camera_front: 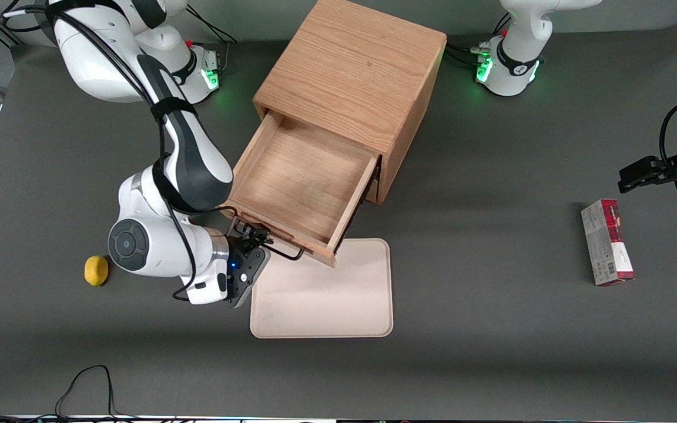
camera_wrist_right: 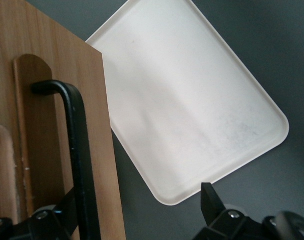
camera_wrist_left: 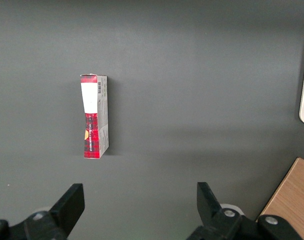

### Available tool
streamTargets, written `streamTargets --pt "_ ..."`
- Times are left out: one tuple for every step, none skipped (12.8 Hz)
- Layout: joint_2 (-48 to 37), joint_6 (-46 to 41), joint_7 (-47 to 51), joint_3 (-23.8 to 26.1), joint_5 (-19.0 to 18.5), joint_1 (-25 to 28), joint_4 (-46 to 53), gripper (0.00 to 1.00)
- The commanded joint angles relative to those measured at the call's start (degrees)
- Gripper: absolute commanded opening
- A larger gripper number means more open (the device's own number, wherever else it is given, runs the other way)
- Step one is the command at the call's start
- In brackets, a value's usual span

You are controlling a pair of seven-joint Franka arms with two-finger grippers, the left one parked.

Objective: Open upper drawer

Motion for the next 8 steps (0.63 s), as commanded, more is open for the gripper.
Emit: streamTargets --pt "2.07 -0.49 -1.12 0.31 -0.86 -0.39 3.74 1.0" --pt "2.25 -0.49 -1.12 0.31 -0.86 -0.48 4.01 1.0" --pt "2.16 -0.49 -1.12 0.31 -0.77 -0.74 4.19 1.0" --pt "2.25 -0.49 -1.12 0.4 -0.77 -1.09 4.62 1.0" --pt "2.34 -0.49 -1.12 0.4 -0.77 -1.09 4.89 1.0" --pt "2.43 -0.49 -1.12 0.4 -0.77 -1.18 5.15 1.0" --pt "2.6 -0.49 -1.21 0.31 -0.77 -1.27 5.33 1.0" --pt "2.78 -0.41 -1.21 0.4 -0.77 -1.62 5.85 1.0"
